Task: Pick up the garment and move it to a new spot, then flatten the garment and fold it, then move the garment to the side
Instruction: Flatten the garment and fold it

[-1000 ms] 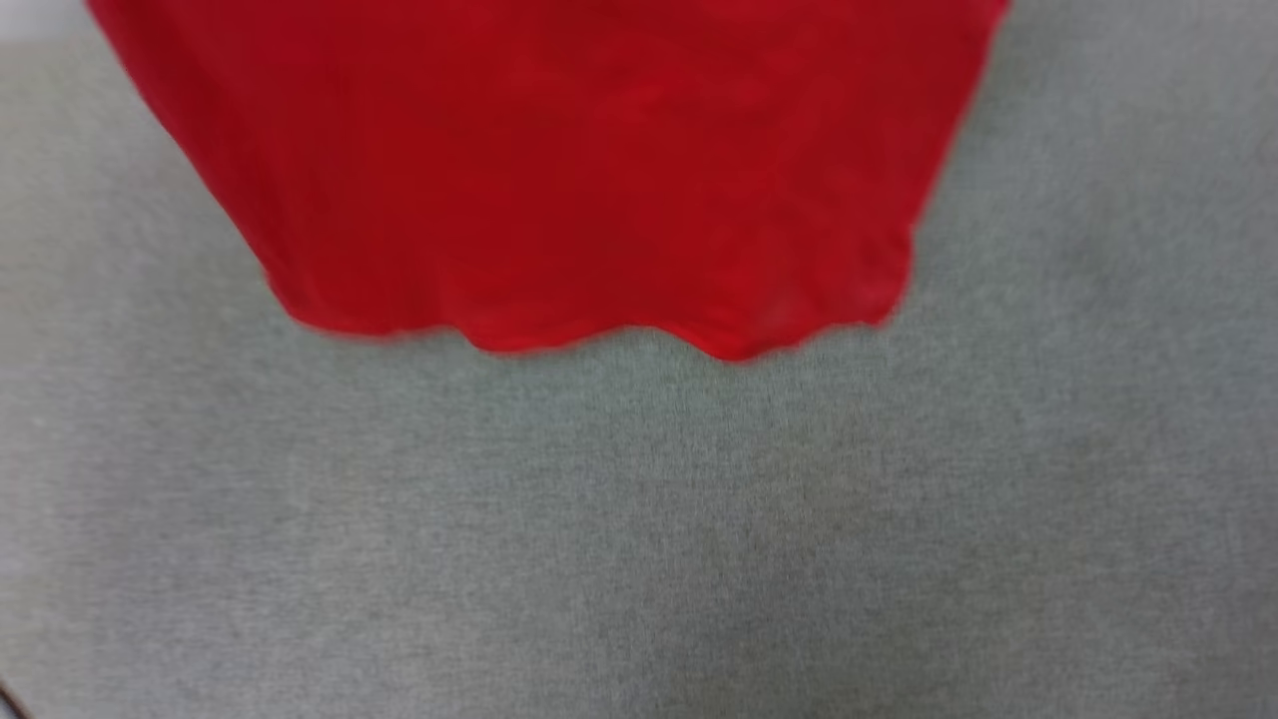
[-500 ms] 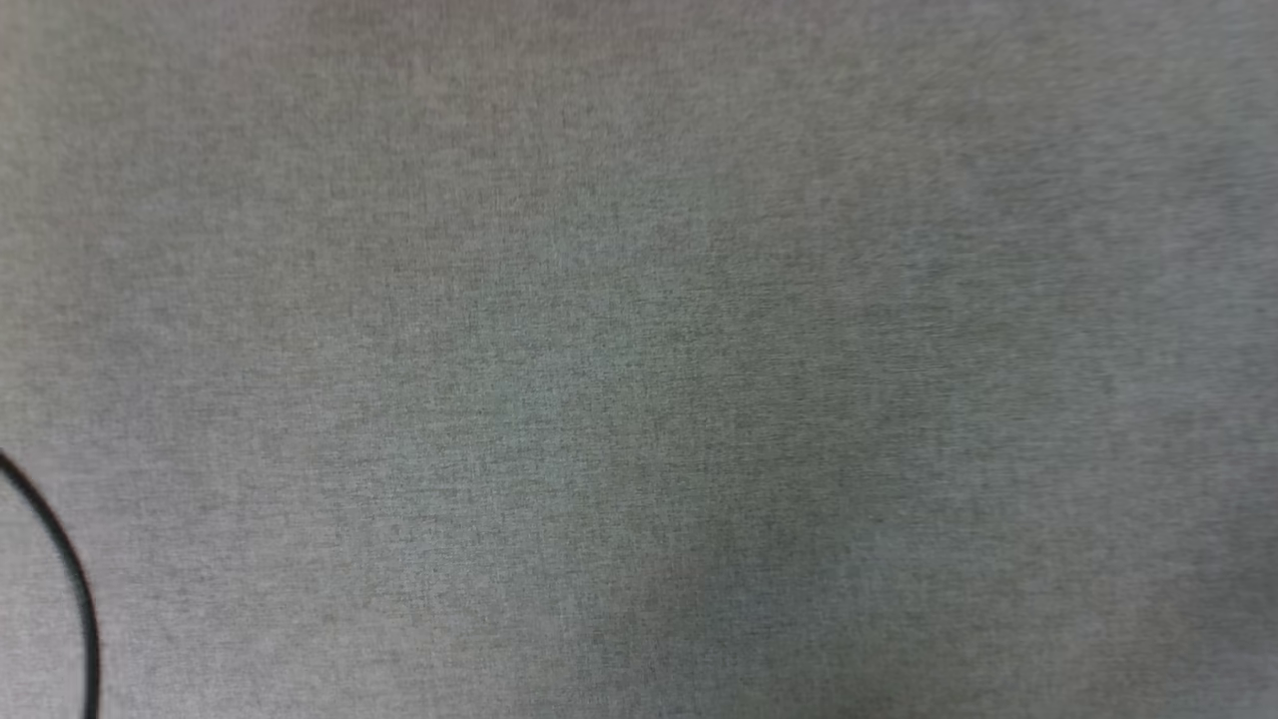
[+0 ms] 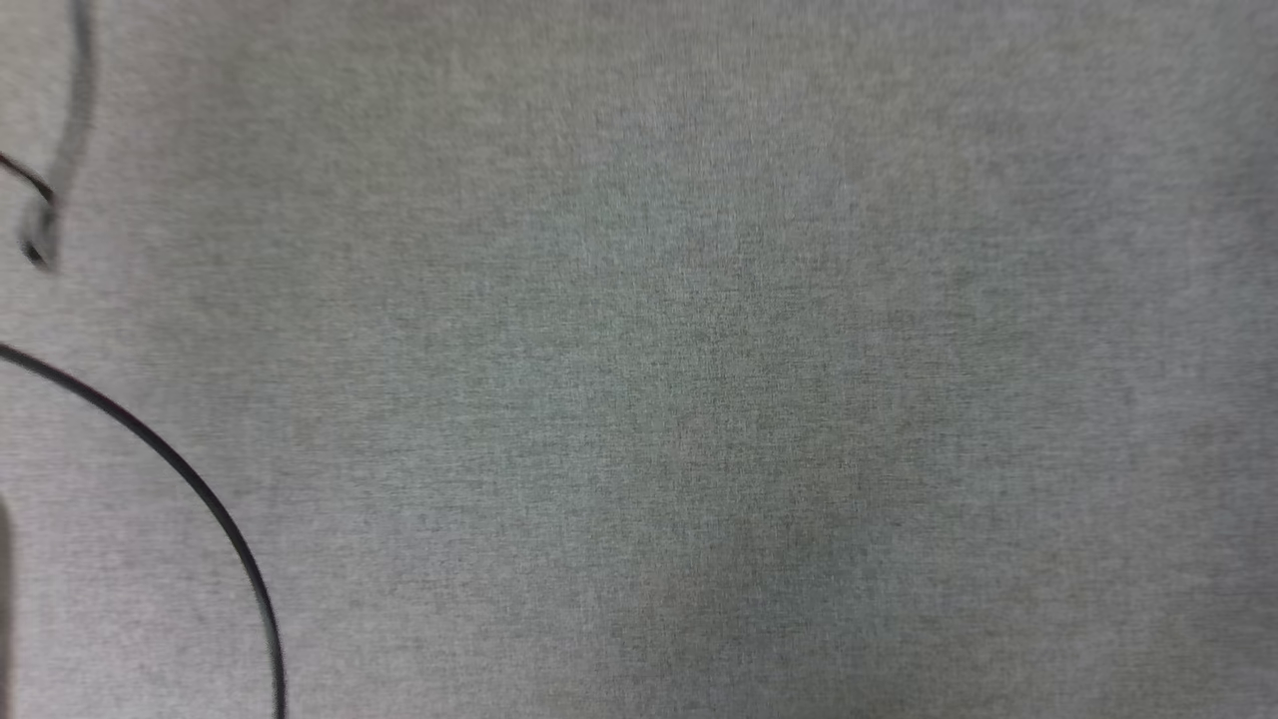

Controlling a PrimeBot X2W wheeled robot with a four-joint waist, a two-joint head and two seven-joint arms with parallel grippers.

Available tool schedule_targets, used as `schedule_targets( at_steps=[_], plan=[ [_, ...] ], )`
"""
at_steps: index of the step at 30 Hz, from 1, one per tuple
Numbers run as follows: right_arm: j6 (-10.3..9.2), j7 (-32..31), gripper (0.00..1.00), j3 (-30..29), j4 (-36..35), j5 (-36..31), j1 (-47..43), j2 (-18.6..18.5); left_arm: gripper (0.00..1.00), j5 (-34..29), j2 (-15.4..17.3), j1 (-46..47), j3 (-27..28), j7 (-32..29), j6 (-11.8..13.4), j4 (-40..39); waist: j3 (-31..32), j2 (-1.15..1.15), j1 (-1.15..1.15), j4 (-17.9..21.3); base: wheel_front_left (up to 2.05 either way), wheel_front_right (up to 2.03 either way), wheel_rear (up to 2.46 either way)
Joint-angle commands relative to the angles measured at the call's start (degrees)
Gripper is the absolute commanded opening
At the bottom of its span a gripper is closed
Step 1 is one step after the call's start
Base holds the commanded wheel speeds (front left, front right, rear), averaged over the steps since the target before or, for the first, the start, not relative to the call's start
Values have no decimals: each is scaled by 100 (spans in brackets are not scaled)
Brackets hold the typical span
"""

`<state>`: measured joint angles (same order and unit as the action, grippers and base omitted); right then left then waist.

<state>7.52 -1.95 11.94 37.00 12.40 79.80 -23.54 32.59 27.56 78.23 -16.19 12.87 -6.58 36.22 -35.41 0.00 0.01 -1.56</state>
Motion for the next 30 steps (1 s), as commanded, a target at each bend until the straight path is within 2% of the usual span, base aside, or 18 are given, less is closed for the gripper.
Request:
schedule_targets(
  at_steps=[1,6,13,23,24,25,30],
  plan=[
    [-6,70,0,77,24,78,-281,-38,0,20,-41,-263,-26,68,-19,27,254,0,-1,-24,0,0,0],
    [-7,164,0,290,2,400,-1470,-250,0,200,-183,-1599,-170,166,-51,-15,818,0,-1,-10,0,0,0],
    [-7,33,0,401,-447,1137,-3373,-669,0,344,-28,-3626,-466,179,-54,-467,1595,0,-1,-33,0,0,0],
    [-9,-286,0,-6,-1441,1810,-5744,-1052,0,663,512,-6147,-438,-136,353,-1613,2346,0,-1,20,0,0,0],
    [-9,-337,0,-28,-1563,1843,-5949,-1074,0,692,564,-6356,-431,-168,408,-1766,2392,0,-1,29,0,0,0],
    [-8,-524,0,-61,-1936,1848,-6556,-1151,0,737,700,-6954,-484,-325,560,-2176,2549,0,-1,51,0,0,0],
    [-8,-903,0,-214,-2464,1810,-7453,-1225,0,841,899,-7861,-497,-543,829,-2713,2775,0,-1,111,0,0,0]
  ],
)
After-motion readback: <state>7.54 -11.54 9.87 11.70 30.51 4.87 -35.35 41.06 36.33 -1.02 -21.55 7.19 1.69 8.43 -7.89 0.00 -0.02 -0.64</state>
